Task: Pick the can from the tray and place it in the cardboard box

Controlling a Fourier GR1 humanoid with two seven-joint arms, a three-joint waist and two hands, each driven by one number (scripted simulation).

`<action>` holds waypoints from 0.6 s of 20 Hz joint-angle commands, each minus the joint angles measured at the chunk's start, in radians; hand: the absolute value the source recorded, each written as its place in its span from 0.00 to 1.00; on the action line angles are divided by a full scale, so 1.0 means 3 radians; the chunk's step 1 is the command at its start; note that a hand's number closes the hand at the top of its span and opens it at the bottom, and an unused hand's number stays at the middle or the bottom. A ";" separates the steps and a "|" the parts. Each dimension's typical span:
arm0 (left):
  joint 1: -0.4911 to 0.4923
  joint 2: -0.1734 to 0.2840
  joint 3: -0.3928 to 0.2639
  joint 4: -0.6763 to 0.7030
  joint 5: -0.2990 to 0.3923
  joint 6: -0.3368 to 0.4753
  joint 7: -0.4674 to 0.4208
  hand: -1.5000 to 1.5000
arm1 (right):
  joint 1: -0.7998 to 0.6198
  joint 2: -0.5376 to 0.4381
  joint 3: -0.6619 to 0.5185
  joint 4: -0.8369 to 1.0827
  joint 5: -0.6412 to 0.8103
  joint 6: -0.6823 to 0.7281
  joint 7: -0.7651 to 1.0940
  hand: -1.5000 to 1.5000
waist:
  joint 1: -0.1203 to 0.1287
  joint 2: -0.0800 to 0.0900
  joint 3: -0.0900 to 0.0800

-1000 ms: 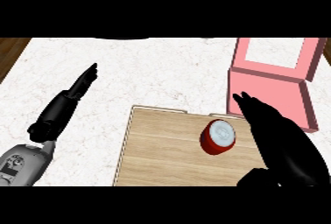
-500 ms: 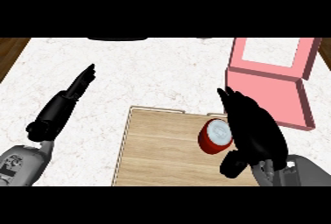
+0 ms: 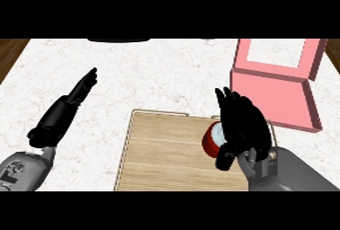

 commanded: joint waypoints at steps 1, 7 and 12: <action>-0.0024 -0.0030 -0.0020 -0.0051 -0.0062 0.0014 0.0036 0.50 | -0.0178 0.0295 0.0017 0.0257 0.0124 0.0321 0.0857 0.00 | 0.0022 0.0006 0.0005; 0.0013 -0.0119 0.0033 0.0022 -0.0067 0.0011 0.0002 0.50 | -0.0047 0.0510 -0.0044 0.0159 0.0242 0.0367 0.0836 0.00 | -0.0012 0.0010 0.0009; 0.0105 -0.0043 0.0065 -0.0048 -0.0108 -0.0050 -0.0018 0.50 | 0.0098 0.0587 -0.0117 0.0301 0.0339 0.0389 0.0737 0.00 | 0.0009 0.0007 0.0010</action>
